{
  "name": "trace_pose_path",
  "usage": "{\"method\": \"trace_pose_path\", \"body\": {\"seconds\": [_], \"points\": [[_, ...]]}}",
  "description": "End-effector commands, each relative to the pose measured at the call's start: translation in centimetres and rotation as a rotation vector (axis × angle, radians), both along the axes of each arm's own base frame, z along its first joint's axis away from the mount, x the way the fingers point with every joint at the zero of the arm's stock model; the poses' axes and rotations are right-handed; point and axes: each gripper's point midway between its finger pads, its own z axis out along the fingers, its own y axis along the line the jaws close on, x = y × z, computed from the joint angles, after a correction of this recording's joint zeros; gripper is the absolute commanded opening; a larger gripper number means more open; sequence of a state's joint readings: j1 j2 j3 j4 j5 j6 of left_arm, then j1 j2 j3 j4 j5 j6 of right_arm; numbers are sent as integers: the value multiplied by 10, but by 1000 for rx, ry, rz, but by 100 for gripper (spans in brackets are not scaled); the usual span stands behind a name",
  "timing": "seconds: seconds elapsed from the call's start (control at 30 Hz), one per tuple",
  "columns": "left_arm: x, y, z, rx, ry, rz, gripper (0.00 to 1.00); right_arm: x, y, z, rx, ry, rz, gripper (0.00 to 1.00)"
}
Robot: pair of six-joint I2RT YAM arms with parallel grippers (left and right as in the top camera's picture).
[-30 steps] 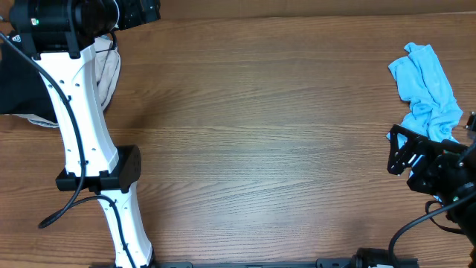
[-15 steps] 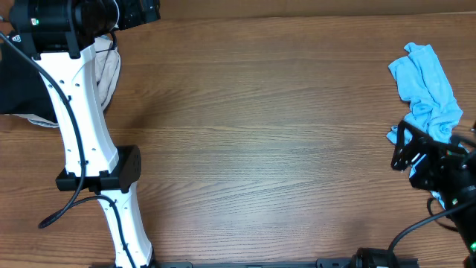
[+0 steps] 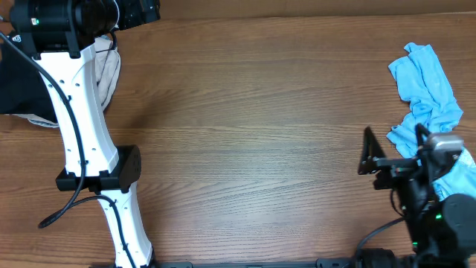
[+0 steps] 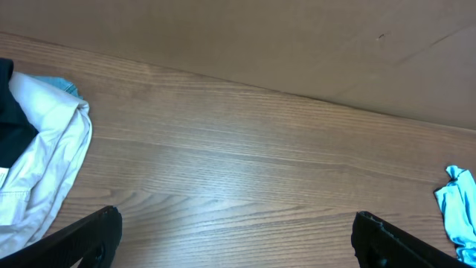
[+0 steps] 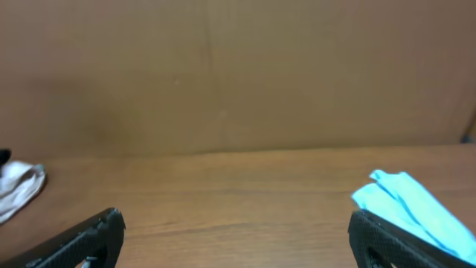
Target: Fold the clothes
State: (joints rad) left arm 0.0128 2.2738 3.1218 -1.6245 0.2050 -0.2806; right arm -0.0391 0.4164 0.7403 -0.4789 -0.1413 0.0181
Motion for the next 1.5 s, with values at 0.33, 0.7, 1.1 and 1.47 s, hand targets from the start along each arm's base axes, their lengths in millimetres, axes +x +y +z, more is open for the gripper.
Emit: {"method": "trace_pose_path", "body": {"seconds": [0.33,0.7,1.1,1.47], "points": [[-1,1,1,18,-7,-9,100,1,24,-98,-14,-111,121,100],[-1,1,1,17,-7,-9,100,5,28,-146,-13,-129,135,100],[-1,1,1,17,-7,-9,100,6,28,-156,-12,-100,135,100],[-1,1,1,17,-7,-9,100,6,27,-156,-12,-100,134,100]]}}
